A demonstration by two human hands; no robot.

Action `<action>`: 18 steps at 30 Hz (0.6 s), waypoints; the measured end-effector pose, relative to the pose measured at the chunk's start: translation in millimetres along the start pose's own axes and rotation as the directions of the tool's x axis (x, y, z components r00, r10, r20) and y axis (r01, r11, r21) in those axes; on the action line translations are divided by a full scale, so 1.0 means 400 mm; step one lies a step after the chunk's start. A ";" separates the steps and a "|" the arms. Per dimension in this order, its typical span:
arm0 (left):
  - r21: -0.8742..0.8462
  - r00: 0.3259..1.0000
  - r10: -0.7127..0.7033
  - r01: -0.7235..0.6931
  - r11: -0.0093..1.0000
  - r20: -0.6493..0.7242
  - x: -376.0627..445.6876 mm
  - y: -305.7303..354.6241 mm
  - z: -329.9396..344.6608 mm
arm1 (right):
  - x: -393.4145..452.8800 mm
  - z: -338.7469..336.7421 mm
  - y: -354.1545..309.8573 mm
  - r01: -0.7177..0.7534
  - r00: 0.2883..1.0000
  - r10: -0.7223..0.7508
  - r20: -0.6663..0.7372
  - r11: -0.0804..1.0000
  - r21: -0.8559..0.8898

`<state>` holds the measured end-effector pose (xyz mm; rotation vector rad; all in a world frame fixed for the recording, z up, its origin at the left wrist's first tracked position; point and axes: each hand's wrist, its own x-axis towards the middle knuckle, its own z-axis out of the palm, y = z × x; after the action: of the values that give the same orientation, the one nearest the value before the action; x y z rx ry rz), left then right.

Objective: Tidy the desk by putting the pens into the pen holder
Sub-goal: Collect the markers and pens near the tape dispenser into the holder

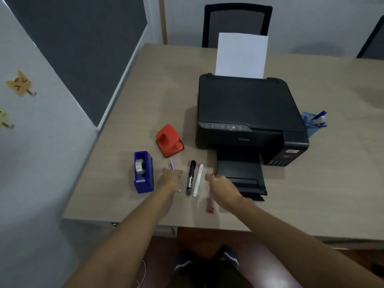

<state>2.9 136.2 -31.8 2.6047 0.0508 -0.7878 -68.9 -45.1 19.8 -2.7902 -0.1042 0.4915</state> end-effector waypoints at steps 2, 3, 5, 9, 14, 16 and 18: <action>0.095 0.999 0.011 -0.007 0.995 -0.043 0.008 0.003 0.024 | -0.009 0.050 -0.014 -0.046 0.992 0.054 0.111 0.996 -0.080; 0.144 0.997 0.015 -0.003 0.990 -0.078 0.014 0.006 0.033 | -0.006 0.074 -0.020 -0.068 0.988 0.080 0.134 0.993 -0.096; 0.225 0.987 0.016 0.021 0.974 -0.160 0.021 0.012 0.041 | 0.006 0.106 -0.026 -0.116 0.984 0.128 0.124 0.988 -0.100; 0.328 0.967 0.076 0.009 0.945 -0.245 0.038 0.011 0.055 | 0.031 0.138 -0.033 -0.218 0.964 0.232 0.128 0.969 -0.119; 0.202 0.957 0.053 0.006 0.979 -0.286 0.057 -0.029 0.066 | 0.059 0.172 -0.050 -0.349 0.928 0.354 0.116 0.935 -0.061; 0.001 0.950 0.005 -0.006 1.000 -0.312 0.047 -0.028 0.068 | 0.064 0.177 -0.050 -0.382 0.917 0.383 0.115 0.924 -0.030; -0.212 0.937 -0.060 -0.015 0.977 -0.343 0.031 -0.011 0.064 | 0.061 0.180 -0.049 -0.383 0.918 0.382 0.107 0.924 -0.012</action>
<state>-0.9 129.0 -59.4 2.5083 0.2537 -0.2987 -71.1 -2.9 -46.4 -2.7772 0.4293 0.7318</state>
